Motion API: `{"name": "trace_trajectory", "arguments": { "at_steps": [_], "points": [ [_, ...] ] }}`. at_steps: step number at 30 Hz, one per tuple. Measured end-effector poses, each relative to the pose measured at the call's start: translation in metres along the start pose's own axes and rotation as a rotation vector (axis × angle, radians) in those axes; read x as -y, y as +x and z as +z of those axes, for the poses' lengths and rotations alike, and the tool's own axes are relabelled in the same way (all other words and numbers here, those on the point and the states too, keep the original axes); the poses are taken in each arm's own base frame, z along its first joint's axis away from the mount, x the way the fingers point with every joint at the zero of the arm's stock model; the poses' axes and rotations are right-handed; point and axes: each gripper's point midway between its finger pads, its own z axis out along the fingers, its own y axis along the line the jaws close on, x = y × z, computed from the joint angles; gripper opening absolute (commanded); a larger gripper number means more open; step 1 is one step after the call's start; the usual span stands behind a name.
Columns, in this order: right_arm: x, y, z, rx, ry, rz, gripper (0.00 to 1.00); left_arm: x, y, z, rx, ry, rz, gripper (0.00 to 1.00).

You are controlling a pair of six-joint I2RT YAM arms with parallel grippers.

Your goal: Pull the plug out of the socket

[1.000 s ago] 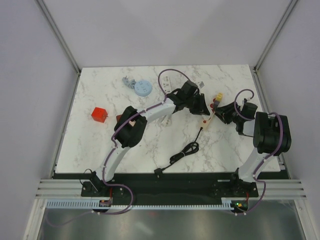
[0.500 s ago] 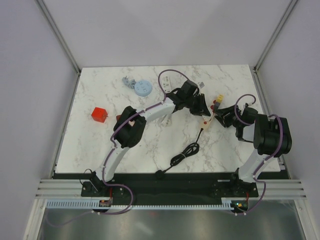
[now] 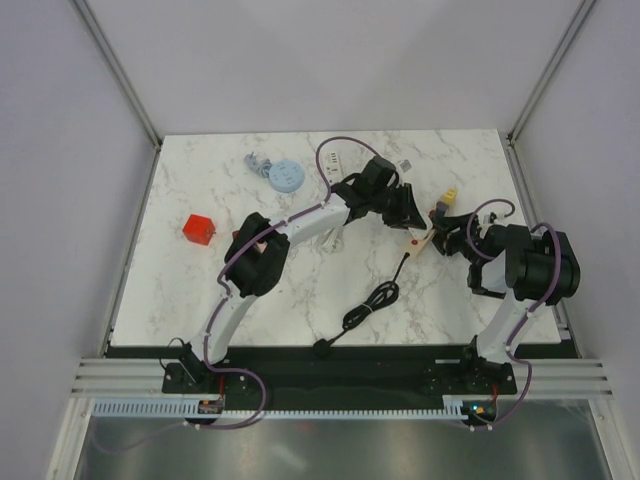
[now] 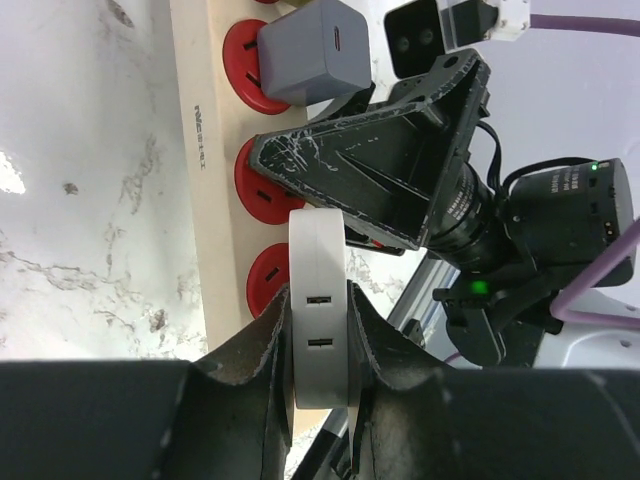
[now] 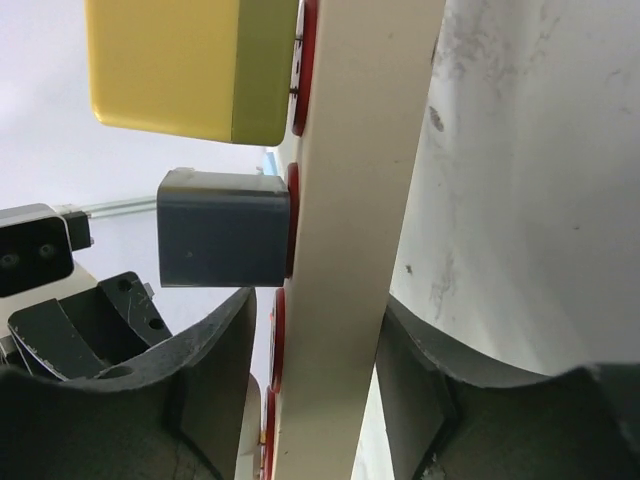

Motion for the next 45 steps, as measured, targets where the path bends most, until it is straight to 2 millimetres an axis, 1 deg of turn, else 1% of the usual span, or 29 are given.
{"name": "trace_trajectory", "arguments": {
  "at_steps": [1, 4, 5, 7, 10, 13, 17, 21, 24, 26, 27, 28, 29, 31, 33, 34, 35, 37, 38, 39, 40, 42, 45],
  "points": [
    [-0.001, 0.000, 0.000, 0.000, -0.006, 0.003, 0.54, 0.002, 0.000, -0.001, -0.002, 0.004, 0.002, 0.02],
    [-0.002, 0.001, 0.000, -0.003, -0.012, 0.002, 0.34, 0.005, 0.000, -0.002, -0.001, 0.015, 0.005, 0.02],
    [-0.001, 0.001, 0.000, -0.006, -0.011, 0.011, 0.16, 0.005, 0.000, -0.002, -0.002, 0.014, 0.005, 0.02],
    [0.002, 0.001, 0.001, -0.010, -0.003, 0.023, 0.00, 0.002, 0.002, -0.001, -0.005, 0.009, 0.001, 0.02],
    [0.009, 0.003, 0.004, -0.031, 0.029, 0.007, 0.00, -0.005, 0.004, 0.001, -0.002, -0.009, -0.002, 0.02],
    [0.022, 0.004, 0.008, -0.056, 0.118, -0.050, 0.00, -0.016, 0.007, 0.003, 0.004, -0.062, 0.013, 0.02],
    [0.026, -0.001, 0.010, -0.063, 0.227, -0.197, 0.00, -0.026, 0.008, 0.000, 0.032, -0.147, 0.084, 0.02],
    [0.027, 0.002, 0.008, -0.088, 0.298, -0.279, 0.00, -0.026, 0.012, -0.005, 0.045, -0.217, 0.147, 0.02],
    [0.029, 0.005, 0.007, -0.103, 0.324, -0.302, 0.00, -0.027, 0.015, -0.008, 0.031, -0.214, 0.126, 0.02],
    [0.031, 0.006, 0.007, -0.109, 0.332, -0.314, 0.00, -0.030, 0.016, -0.010, 0.034, -0.181, 0.082, 0.02],
    [0.035, 0.005, 0.006, -0.106, 0.345, -0.345, 0.00, -0.034, 0.017, -0.013, 0.041, -0.172, 0.057, 0.02],
    [0.040, 0.003, 0.004, -0.102, 0.365, -0.351, 0.00, -0.037, 0.014, -0.020, 0.049, -0.173, 0.040, 0.02],
    [0.041, 0.000, 0.003, -0.094, 0.371, -0.360, 0.00, -0.038, 0.007, -0.030, 0.069, -0.182, 0.035, 0.02],
    [0.041, -0.004, 0.002, -0.080, 0.376, -0.372, 0.00, -0.031, -0.016, -0.048, 0.142, -0.196, 0.058, 0.02],
    [0.042, -0.005, 0.002, -0.078, 0.378, -0.375, 0.00, -0.013, -0.039, -0.072, 0.221, -0.189, 0.088, 0.02],
    [0.042, -0.005, 0.002, -0.078, 0.378, -0.376, 0.00, 0.001, -0.046, -0.083, 0.252, -0.172, 0.107, 0.02],
    [0.042, -0.005, 0.002, -0.078, 0.378, -0.376, 0.00, 0.014, -0.052, -0.095, 0.280, -0.159, 0.129, 0.02],
    [0.042, -0.005, 0.002, -0.079, 0.378, -0.378, 0.00, 0.038, -0.058, -0.114, 0.320, -0.130, 0.176, 0.02],
    [0.042, -0.005, 0.002, -0.079, 0.378, -0.378, 0.00, 0.044, -0.058, -0.123, 0.336, -0.123, 0.200, 0.02],
    [0.042, -0.005, 0.002, -0.079, 0.378, -0.379, 0.00, 0.049, -0.053, -0.134, 0.343, -0.131, 0.225, 0.02],
    [0.042, -0.005, 0.002, -0.079, 0.378, -0.380, 0.00, 0.048, -0.047, -0.144, 0.348, -0.145, 0.245, 0.02],
    [0.042, -0.005, 0.002, -0.079, 0.378, -0.380, 0.00, 0.037, -0.030, -0.161, 0.339, -0.186, 0.268, 0.02],
    [0.041, -0.005, 0.002, -0.078, 0.377, -0.381, 0.00, 0.005, 0.008, -0.187, 0.300, -0.276, 0.278, 0.02]
  ]
}}
